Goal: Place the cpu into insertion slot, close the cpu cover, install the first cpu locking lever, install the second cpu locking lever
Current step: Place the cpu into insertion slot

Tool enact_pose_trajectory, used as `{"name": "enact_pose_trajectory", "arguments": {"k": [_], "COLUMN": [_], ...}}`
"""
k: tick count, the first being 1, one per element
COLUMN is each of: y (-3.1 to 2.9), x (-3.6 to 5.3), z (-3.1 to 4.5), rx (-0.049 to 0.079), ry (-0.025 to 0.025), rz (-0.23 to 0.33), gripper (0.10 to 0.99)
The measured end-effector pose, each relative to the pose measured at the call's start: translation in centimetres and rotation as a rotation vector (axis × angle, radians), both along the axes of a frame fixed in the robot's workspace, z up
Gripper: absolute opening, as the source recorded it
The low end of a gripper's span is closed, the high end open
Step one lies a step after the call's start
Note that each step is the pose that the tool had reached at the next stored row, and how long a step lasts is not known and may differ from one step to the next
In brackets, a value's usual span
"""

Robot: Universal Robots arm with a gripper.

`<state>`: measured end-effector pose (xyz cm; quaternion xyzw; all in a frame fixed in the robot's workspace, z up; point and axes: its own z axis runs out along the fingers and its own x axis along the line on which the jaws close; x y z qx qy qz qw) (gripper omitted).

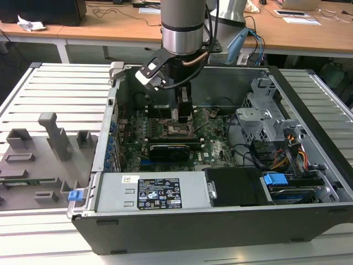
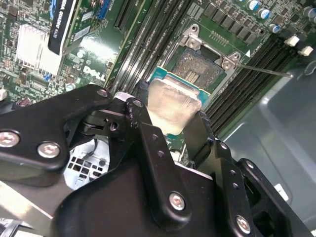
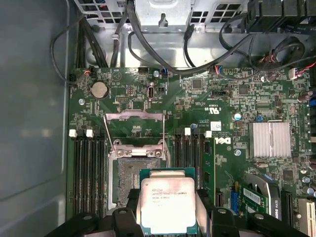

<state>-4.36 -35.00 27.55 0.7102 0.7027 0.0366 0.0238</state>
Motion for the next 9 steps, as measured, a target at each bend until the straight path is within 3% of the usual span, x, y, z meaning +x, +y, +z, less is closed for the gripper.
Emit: {"name": "enact_pose_trajectory", "arguments": {"k": [3,5,9], "y": [0.05,0.26,0.72], "x": [-0.09,-0.1,-0.16], "z": [-0.76,-1.56,-2.44], "rx": [0.0,0.0,0.0], "ry": [0.0001,0.0,0.0001], "rz": [0.0,0.0,0.0], "gripper": [0.529,0.529,0.529]}}
